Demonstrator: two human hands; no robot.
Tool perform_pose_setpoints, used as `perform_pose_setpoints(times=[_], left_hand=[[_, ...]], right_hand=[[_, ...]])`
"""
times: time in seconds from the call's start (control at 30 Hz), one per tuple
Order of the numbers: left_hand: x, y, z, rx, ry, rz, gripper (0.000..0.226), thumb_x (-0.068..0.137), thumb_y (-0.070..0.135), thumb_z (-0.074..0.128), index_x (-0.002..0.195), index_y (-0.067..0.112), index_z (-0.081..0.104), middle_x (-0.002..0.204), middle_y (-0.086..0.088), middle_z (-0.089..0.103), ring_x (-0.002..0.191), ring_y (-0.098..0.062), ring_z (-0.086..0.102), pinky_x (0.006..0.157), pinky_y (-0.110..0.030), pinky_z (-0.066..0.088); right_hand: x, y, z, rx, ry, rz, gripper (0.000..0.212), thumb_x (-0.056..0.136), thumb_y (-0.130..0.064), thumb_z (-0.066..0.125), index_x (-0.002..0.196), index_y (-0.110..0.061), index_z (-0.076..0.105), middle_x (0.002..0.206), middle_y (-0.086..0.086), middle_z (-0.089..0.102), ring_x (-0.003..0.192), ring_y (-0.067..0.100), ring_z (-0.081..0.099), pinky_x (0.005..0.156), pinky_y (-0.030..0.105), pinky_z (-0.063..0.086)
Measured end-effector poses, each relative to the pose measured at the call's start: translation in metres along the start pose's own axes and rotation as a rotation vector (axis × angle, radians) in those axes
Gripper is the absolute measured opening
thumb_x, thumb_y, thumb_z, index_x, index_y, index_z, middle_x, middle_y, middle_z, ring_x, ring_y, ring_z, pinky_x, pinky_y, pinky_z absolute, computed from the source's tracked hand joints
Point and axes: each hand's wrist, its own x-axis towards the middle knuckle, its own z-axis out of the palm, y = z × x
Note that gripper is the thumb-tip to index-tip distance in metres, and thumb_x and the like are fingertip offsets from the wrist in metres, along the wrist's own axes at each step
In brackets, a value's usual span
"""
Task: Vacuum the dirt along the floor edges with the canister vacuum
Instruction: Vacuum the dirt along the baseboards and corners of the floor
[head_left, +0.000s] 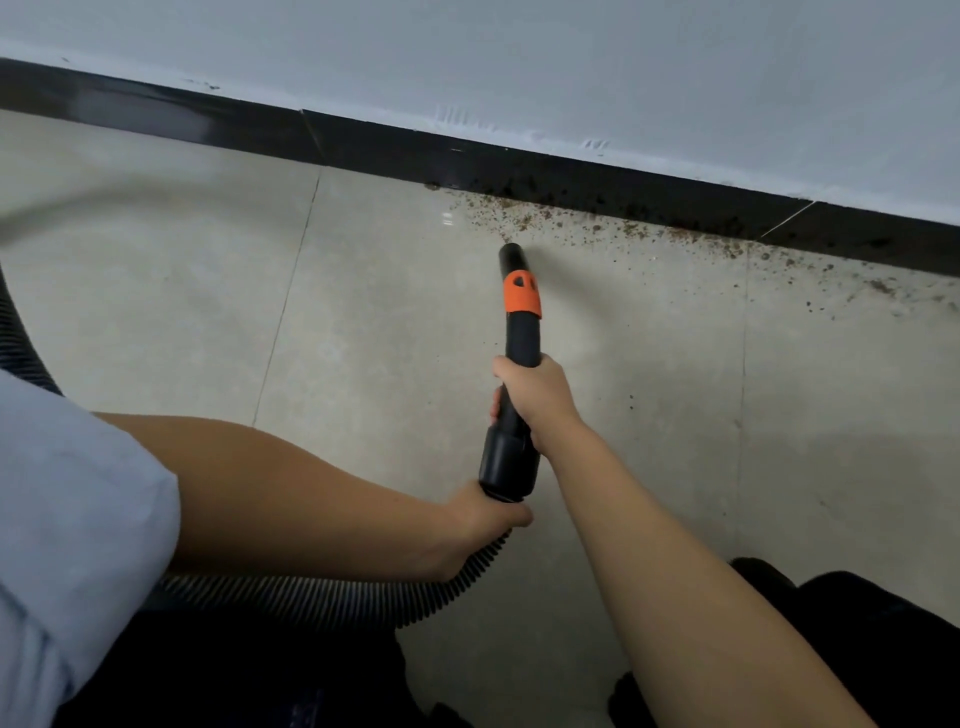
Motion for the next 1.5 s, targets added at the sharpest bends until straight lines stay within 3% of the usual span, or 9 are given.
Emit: perform_pose_setpoints(times=[0.27,0.63,0.83,1.2,1.5], left_hand=[[0.003,-0.006,-0.020,-0.077,0.087,0.026,0.014,0.085,0.014,0.063,0.080,0.014,0.050,0.071,-0.003,0.048,0.063,-0.014,0.047,0.057,-0.022,0.038],[0.016,0.005,-0.005,0.084,-0.033,0.103,0.014,0.083,0.016,0.065,0.083,0.017,0.052,0.073,-0.002,0.051,0.064,-0.013,0.050,0.059,-0.021,0.042],[0.024,0.015,0.003,0.056,-0.072,0.092,0.021,0.083,0.013,0.065,0.099,0.012,0.051,0.074,-0.003,0.054,0.061,-0.013,0.052,0.059,-0.021,0.047],[0.023,0.006,-0.011,-0.108,0.014,0.079,0.012,0.084,0.010,0.061,0.088,0.011,0.051,0.070,-0.005,0.050,0.059,-0.016,0.048,0.061,-0.026,0.045],[0.022,0.010,-0.029,-0.104,0.096,0.102,0.014,0.082,0.012,0.063,0.091,0.010,0.052,0.071,-0.005,0.052,0.062,-0.017,0.049,0.066,-0.028,0.045]], right_hand=[[0.005,-0.012,0.034,-0.119,-0.083,-0.034,0.010,0.082,-0.010,0.053,0.089,-0.013,0.047,0.055,0.006,0.053,0.040,0.016,0.049,0.055,0.028,0.048],[0.007,-0.004,-0.012,0.056,0.144,0.001,0.011,0.083,-0.010,0.054,0.083,-0.016,0.044,0.055,0.005,0.052,0.042,0.017,0.049,0.056,0.030,0.048],[0.013,-0.007,-0.025,0.100,0.218,0.001,0.012,0.081,-0.009,0.055,0.082,-0.014,0.044,0.054,0.005,0.051,0.042,0.019,0.048,0.056,0.032,0.048],[0.016,-0.022,0.010,-0.070,0.018,-0.022,0.009,0.083,-0.009,0.053,0.087,-0.014,0.046,0.057,0.005,0.053,0.043,0.017,0.050,0.052,0.026,0.047],[0.022,-0.035,0.031,-0.072,-0.042,-0.026,0.013,0.082,-0.010,0.053,0.094,-0.012,0.048,0.057,0.005,0.053,0.043,0.018,0.050,0.053,0.027,0.046]])
